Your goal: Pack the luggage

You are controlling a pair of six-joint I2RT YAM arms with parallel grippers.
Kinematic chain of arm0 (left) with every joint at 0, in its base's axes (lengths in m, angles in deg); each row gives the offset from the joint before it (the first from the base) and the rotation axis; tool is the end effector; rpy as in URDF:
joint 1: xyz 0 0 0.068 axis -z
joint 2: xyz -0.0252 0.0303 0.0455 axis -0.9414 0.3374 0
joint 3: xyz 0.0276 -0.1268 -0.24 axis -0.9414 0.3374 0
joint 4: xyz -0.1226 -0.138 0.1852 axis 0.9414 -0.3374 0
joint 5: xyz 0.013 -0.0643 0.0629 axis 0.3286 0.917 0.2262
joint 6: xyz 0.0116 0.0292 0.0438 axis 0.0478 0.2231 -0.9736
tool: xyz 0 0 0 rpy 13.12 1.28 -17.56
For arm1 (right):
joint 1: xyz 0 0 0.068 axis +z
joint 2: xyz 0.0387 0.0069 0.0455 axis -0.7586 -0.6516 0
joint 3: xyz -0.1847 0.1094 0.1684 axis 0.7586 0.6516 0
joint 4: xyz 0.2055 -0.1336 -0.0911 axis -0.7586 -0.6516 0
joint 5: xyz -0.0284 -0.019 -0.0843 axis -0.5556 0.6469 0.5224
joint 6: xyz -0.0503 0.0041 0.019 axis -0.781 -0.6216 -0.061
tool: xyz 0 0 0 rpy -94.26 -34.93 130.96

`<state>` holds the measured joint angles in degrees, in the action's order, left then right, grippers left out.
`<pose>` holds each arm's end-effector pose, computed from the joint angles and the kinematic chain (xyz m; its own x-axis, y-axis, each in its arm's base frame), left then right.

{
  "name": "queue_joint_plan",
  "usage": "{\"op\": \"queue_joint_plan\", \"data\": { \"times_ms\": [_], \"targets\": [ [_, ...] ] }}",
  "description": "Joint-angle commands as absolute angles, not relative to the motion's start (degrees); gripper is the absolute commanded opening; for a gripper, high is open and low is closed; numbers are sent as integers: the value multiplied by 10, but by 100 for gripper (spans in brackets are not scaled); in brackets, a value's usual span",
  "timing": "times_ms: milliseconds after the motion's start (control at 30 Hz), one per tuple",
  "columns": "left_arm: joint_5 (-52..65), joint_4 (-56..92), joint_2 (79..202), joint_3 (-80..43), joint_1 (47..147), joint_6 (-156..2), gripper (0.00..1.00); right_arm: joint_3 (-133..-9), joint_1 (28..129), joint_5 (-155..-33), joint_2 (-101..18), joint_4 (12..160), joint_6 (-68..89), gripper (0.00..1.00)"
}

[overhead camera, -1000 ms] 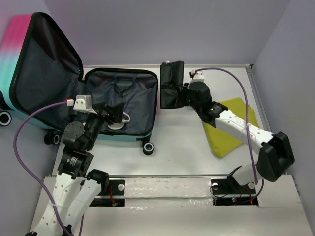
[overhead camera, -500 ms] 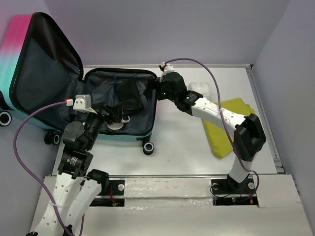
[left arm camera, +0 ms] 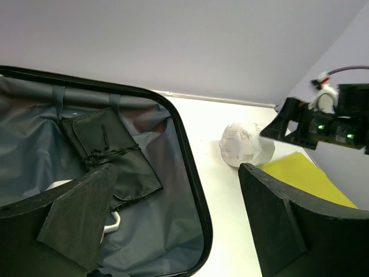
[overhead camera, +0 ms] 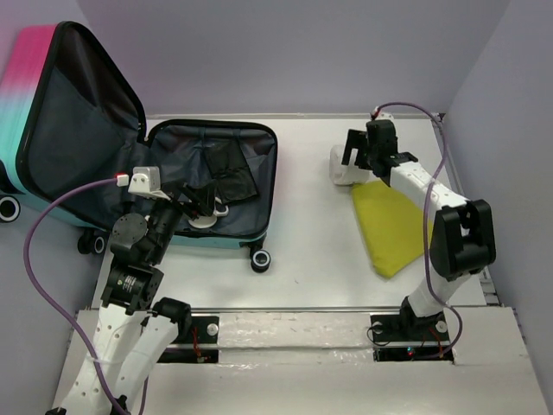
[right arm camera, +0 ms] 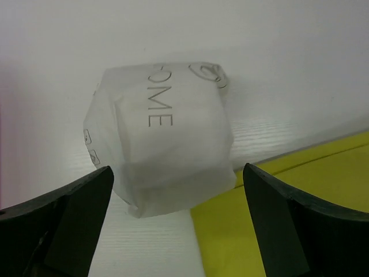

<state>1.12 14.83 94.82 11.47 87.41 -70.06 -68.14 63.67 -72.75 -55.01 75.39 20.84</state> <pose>0.1172 -0.0379 0.3778 0.0768 -0.3489 -0.9340 0.3836 0.8750 -0.2953 0.3724 0.0867 0.2823 -0.5200 0.1676 -0.8376 0.1041 0.9857 0.1326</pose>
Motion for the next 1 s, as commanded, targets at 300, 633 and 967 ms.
{"op": "queue_joint_plan", "data": {
  "times_ms": [300,633,967],
  "targets": [
    [27,184,960,103,872,-700,99,-677,569,-902,-625,821,217,38],
    [33,187,959,105,875,-698,99,-627,586,-981,-473,905,205,7],
    [19,188,949,106,872,-689,99,-727,818,-1020,-493,958,273,8]
  ]
}}
